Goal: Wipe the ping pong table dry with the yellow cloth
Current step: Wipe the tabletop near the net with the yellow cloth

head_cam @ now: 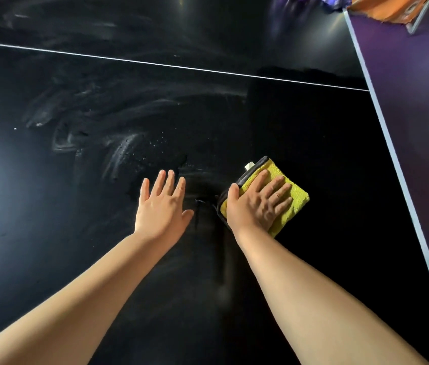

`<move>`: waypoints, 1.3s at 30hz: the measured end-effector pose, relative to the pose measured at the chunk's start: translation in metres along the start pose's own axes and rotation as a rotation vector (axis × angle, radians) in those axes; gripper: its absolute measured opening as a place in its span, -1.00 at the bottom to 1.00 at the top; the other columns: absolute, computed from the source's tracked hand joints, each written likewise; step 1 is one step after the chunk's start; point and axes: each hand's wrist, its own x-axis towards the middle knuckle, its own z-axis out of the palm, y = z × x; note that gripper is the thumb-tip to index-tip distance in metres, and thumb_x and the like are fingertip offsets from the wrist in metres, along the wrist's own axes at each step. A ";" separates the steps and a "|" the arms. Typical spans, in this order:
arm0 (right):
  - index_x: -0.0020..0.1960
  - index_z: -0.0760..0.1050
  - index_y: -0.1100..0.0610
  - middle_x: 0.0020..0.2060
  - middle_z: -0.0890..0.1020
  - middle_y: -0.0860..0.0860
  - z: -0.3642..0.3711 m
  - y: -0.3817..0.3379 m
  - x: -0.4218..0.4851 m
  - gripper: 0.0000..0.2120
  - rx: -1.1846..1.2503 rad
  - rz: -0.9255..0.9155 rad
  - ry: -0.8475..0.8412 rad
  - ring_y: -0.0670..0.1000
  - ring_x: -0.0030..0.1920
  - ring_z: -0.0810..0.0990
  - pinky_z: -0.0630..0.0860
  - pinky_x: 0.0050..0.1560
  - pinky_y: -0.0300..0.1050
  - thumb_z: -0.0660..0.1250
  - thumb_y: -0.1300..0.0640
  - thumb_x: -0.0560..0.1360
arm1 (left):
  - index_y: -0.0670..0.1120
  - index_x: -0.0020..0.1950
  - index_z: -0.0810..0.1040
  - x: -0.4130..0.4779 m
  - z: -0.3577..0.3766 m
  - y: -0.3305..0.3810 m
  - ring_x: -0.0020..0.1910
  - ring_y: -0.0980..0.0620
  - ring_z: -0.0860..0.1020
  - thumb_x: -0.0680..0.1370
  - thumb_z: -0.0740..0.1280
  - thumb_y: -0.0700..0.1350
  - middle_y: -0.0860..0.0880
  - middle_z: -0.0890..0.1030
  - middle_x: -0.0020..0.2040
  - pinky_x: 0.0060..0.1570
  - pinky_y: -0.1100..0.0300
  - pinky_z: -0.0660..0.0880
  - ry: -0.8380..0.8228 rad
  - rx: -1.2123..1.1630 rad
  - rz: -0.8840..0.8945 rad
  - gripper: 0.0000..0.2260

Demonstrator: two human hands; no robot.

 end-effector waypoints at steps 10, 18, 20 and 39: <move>0.60 -0.16 0.15 0.56 -0.12 0.31 -0.020 -0.074 0.145 -0.20 0.015 0.008 0.062 0.35 0.55 -0.19 -0.19 0.50 0.34 0.01 -0.29 0.57 | -0.12 0.55 0.01 0.135 -0.032 -0.013 0.53 0.00 -0.04 0.59 0.13 0.16 -0.07 0.02 0.56 0.48 -0.05 -0.19 0.066 0.073 -0.048 -0.36; 0.61 -0.13 0.13 0.56 -0.09 0.29 -0.034 -0.118 0.237 -0.21 0.020 -0.042 0.087 0.33 0.55 -0.17 -0.21 0.51 0.30 0.01 -0.29 0.57 | -0.18 0.53 0.10 0.160 -0.024 -0.010 0.52 -0.02 0.07 0.63 0.03 0.07 -0.14 0.10 0.54 0.47 0.10 -0.23 0.063 0.089 -0.035 -0.47; 0.61 -0.12 0.10 0.57 -0.10 0.27 -0.040 -0.126 0.257 -0.24 0.029 -0.101 0.076 0.30 0.56 -0.18 -0.24 0.51 0.28 0.01 -0.27 0.58 | -0.20 0.53 0.05 0.162 -0.023 -0.010 0.53 -0.04 0.03 0.63 0.00 0.07 -0.17 0.06 0.54 0.47 0.10 -0.25 0.043 0.109 -0.030 -0.45; 0.60 -0.14 -0.05 0.59 -0.23 0.05 -0.041 -0.057 0.203 -0.29 -0.297 -1.035 -0.035 0.05 0.56 -0.31 -0.25 0.55 0.10 -0.19 -0.23 0.48 | -0.14 0.52 0.16 0.145 -0.036 -0.028 0.52 0.01 0.07 0.64 0.05 0.00 -0.08 0.12 0.54 0.47 0.13 -0.10 0.084 -0.066 -0.001 -0.53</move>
